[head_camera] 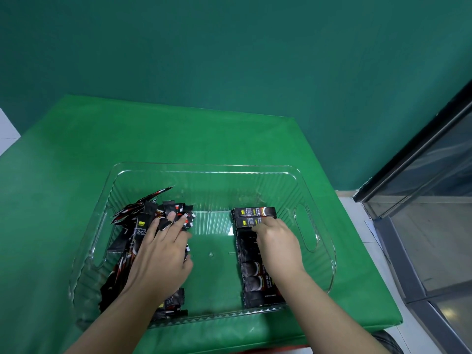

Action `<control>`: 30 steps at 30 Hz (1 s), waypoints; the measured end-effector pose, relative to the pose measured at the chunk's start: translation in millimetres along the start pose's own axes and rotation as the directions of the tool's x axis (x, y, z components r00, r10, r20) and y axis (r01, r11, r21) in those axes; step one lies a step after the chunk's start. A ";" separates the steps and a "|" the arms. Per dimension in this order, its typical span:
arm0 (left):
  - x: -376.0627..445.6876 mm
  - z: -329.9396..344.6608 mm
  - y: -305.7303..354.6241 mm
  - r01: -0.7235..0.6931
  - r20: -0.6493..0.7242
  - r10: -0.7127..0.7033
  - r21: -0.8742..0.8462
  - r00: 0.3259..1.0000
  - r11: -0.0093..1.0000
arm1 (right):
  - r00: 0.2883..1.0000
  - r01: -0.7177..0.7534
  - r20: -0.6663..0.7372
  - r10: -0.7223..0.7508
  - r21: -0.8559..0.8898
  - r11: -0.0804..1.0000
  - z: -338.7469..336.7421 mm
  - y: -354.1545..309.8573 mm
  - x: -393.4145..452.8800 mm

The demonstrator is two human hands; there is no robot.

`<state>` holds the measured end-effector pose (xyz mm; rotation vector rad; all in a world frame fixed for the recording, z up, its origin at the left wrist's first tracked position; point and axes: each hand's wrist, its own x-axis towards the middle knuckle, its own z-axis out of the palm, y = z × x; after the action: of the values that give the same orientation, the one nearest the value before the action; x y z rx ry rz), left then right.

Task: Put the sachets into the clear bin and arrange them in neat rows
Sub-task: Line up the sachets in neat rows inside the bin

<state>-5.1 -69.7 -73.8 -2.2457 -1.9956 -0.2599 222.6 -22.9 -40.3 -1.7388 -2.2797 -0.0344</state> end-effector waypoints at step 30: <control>0.2 -4.2 1.4 -0.011 -0.002 0.011 -0.005 1.000 1.000 | 0.857 -0.015 0.513 0.049 -0.070 0.997 -11.4 -28.9 -14.1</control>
<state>-3.9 -70.6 -69.6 -2.2577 -1.9833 -0.2668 200.8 -46.3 -28.4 -2.0086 -2.6307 0.4228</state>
